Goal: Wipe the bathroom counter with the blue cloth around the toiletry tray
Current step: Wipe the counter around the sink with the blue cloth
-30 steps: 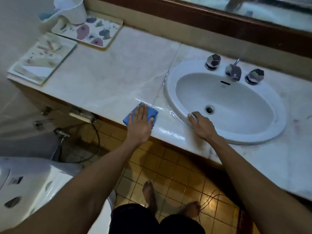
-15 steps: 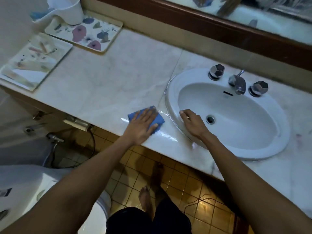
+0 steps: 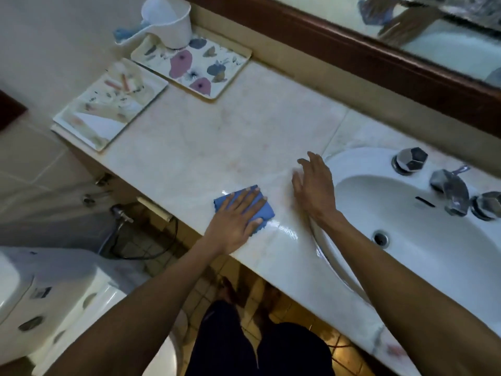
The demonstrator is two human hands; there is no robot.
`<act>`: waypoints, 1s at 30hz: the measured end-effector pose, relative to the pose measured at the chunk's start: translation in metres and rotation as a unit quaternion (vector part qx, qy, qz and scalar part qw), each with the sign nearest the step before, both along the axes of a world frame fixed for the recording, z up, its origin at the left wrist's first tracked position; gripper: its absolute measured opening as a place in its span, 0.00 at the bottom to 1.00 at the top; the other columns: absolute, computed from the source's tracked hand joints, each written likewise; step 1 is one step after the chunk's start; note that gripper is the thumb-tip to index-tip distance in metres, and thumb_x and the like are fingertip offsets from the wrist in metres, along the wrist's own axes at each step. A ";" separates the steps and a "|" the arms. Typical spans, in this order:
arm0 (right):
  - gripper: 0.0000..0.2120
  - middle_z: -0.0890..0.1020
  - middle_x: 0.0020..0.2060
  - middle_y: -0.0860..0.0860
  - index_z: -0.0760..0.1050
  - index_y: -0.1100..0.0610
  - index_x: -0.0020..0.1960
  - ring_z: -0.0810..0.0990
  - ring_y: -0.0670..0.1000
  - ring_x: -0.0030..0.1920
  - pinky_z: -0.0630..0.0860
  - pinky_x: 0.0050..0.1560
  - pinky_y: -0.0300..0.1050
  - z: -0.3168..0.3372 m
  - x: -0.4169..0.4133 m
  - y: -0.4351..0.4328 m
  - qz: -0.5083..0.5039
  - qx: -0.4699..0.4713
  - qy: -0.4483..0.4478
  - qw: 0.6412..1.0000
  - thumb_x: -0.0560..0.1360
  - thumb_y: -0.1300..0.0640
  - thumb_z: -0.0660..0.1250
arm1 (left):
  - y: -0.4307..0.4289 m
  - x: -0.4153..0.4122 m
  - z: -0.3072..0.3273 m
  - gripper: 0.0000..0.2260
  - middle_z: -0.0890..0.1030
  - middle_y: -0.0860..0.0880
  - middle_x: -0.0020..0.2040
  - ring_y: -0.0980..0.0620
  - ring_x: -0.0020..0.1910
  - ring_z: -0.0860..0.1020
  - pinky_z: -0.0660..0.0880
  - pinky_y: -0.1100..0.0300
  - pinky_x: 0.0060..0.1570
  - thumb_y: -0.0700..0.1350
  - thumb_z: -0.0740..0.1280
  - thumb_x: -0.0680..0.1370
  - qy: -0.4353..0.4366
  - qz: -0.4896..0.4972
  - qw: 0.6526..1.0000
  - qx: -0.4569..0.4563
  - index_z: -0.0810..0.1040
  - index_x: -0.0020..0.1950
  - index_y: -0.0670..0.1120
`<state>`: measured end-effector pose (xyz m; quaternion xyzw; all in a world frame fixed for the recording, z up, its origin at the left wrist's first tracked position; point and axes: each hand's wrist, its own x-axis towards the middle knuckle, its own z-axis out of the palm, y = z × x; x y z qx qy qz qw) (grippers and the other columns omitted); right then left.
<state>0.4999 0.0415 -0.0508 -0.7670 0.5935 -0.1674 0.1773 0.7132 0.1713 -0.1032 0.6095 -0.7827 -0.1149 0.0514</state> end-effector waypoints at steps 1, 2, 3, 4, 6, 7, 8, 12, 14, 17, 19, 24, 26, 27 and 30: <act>0.19 0.69 0.73 0.60 0.72 0.61 0.68 0.64 0.60 0.74 0.60 0.73 0.53 -0.002 0.010 -0.007 0.011 0.010 0.002 1.000 0.80 0.55 0.61 | 0.001 0.020 0.001 0.25 0.50 0.52 0.83 0.53 0.81 0.48 0.48 0.48 0.79 0.58 0.47 0.86 -0.005 0.030 1.000 -0.003 0.52 0.82 0.54; 0.19 0.69 0.73 0.60 0.72 0.61 0.68 0.64 0.60 0.74 0.61 0.73 0.53 -0.005 0.020 -0.012 0.022 0.019 0.006 1.000 0.80 0.54 0.61 | 0.002 0.041 0.001 0.25 0.50 0.52 0.83 0.53 0.81 0.49 0.50 0.47 0.78 0.58 0.47 0.86 -0.008 0.063 0.998 -0.004 0.52 0.82 0.54; 0.20 0.68 0.73 0.61 0.71 0.62 0.69 0.65 0.60 0.74 0.61 0.73 0.53 -0.008 0.029 -0.017 0.032 0.028 0.012 0.999 0.80 0.54 0.60 | 0.002 0.061 0.002 0.25 0.51 0.52 0.83 0.54 0.81 0.49 0.51 0.46 0.78 0.57 0.48 0.85 -0.010 0.092 0.996 -0.004 0.52 0.82 0.53; 0.21 0.67 0.74 0.62 0.70 0.62 0.69 0.64 0.61 0.74 0.61 0.73 0.54 -0.012 0.037 -0.022 0.041 0.037 0.017 0.998 0.80 0.53 0.60 | 0.002 0.081 0.003 0.25 0.50 0.52 0.83 0.54 0.81 0.49 0.52 0.47 0.78 0.57 0.48 0.86 -0.011 0.114 0.993 -0.004 0.52 0.82 0.53; 0.22 0.64 0.75 0.63 0.68 0.64 0.71 0.63 0.62 0.75 0.61 0.74 0.55 -0.020 0.052 -0.029 0.050 0.052 0.029 0.997 0.81 0.53 0.60 | -0.005 0.113 0.004 0.25 0.51 0.51 0.83 0.52 0.81 0.50 0.51 0.47 0.78 0.56 0.50 0.86 -0.008 0.157 0.988 -0.005 0.53 0.82 0.53; 0.23 0.62 0.76 0.64 0.67 0.64 0.72 0.61 0.62 0.76 0.60 0.74 0.55 -0.024 0.058 -0.032 0.048 0.059 0.038 0.996 0.81 0.52 0.60 | -0.011 0.126 0.004 0.25 0.52 0.50 0.83 0.51 0.81 0.51 0.51 0.47 0.78 0.56 0.51 0.86 -0.004 0.181 0.983 -0.008 0.54 0.82 0.53; 0.24 0.61 0.76 0.63 0.65 0.63 0.73 0.59 0.61 0.76 0.58 0.75 0.56 -0.027 0.063 -0.035 0.041 0.063 0.046 0.996 0.81 0.51 0.59 | -0.019 0.136 0.003 0.25 0.54 0.49 0.82 0.49 0.81 0.52 0.52 0.47 0.78 0.56 0.51 0.86 -0.003 0.206 0.978 -0.013 0.55 0.82 0.52; 0.24 0.59 0.78 0.60 0.62 0.59 0.75 0.55 0.58 0.78 0.52 0.77 0.58 -0.037 0.079 -0.040 0.001 0.048 0.061 0.997 0.82 0.49 0.55 | -0.069 0.152 -0.002 0.26 0.54 0.46 0.82 0.47 0.81 0.54 0.51 0.46 0.78 0.57 0.45 0.85 -0.013 0.296 0.955 -0.014 0.53 0.82 0.50; 0.25 0.58 0.78 0.58 0.61 0.58 0.76 0.54 0.56 0.79 0.50 0.77 0.59 -0.040 0.083 -0.043 -0.021 0.038 0.060 0.997 0.83 0.48 0.54 | -0.102 0.149 0.000 0.27 0.52 0.45 0.82 0.46 0.81 0.52 0.49 0.45 0.78 0.57 0.44 0.85 -0.001 0.336 0.942 -0.013 0.52 0.82 0.49; 0.26 0.56 0.79 0.55 0.59 0.56 0.78 0.53 0.54 0.79 0.48 0.78 0.59 -0.045 0.086 -0.051 -0.044 0.028 0.070 0.996 0.83 0.46 0.52 | -0.148 0.128 0.000 0.27 0.50 0.44 0.83 0.46 0.81 0.50 0.47 0.44 0.78 0.56 0.45 0.85 0.025 0.334 0.942 -0.014 0.50 0.82 0.47; 0.25 0.56 0.80 0.54 0.59 0.54 0.78 0.53 0.54 0.79 0.47 0.78 0.59 -0.047 0.088 -0.058 -0.059 0.025 0.068 0.996 0.83 0.46 0.52 | -0.170 0.107 -0.002 0.27 0.50 0.44 0.82 0.46 0.81 0.50 0.47 0.44 0.78 0.56 0.45 0.85 0.036 0.281 0.959 -0.018 0.51 0.82 0.47; 0.23 0.58 0.79 0.55 0.62 0.52 0.76 0.56 0.54 0.78 0.49 0.78 0.58 -0.051 0.085 -0.067 -0.098 0.012 0.056 0.994 0.83 0.47 0.54 | -0.193 0.051 -0.006 0.26 0.54 0.44 0.82 0.45 0.81 0.52 0.49 0.44 0.78 0.56 0.47 0.85 0.049 0.162 0.985 -0.028 0.55 0.82 0.47; 0.23 0.58 0.79 0.55 0.62 0.53 0.76 0.55 0.54 0.79 0.49 0.78 0.57 -0.053 0.083 -0.068 -0.118 0.015 0.037 0.992 0.83 0.48 0.54 | -0.205 0.043 -0.009 0.26 0.56 0.44 0.82 0.45 0.81 0.55 0.51 0.43 0.78 0.55 0.49 0.85 0.046 0.133 0.989 -0.044 0.57 0.81 0.46; 0.23 0.58 0.79 0.56 0.62 0.53 0.76 0.55 0.54 0.79 0.49 0.78 0.57 -0.054 0.083 -0.068 -0.123 0.014 0.033 0.992 0.83 0.48 0.55 | -0.216 0.041 -0.010 0.25 0.58 0.44 0.81 0.45 0.80 0.56 0.52 0.43 0.78 0.55 0.50 0.85 0.049 0.115 0.991 -0.049 0.59 0.81 0.46; 0.23 0.58 0.79 0.55 0.63 0.53 0.76 0.56 0.54 0.78 0.49 0.78 0.56 -0.055 0.086 -0.070 -0.130 0.007 0.040 0.991 0.82 0.49 0.55 | -0.259 0.038 -0.010 0.25 0.58 0.45 0.81 0.46 0.80 0.56 0.51 0.43 0.78 0.55 0.51 0.85 0.065 0.067 0.995 -0.044 0.60 0.81 0.47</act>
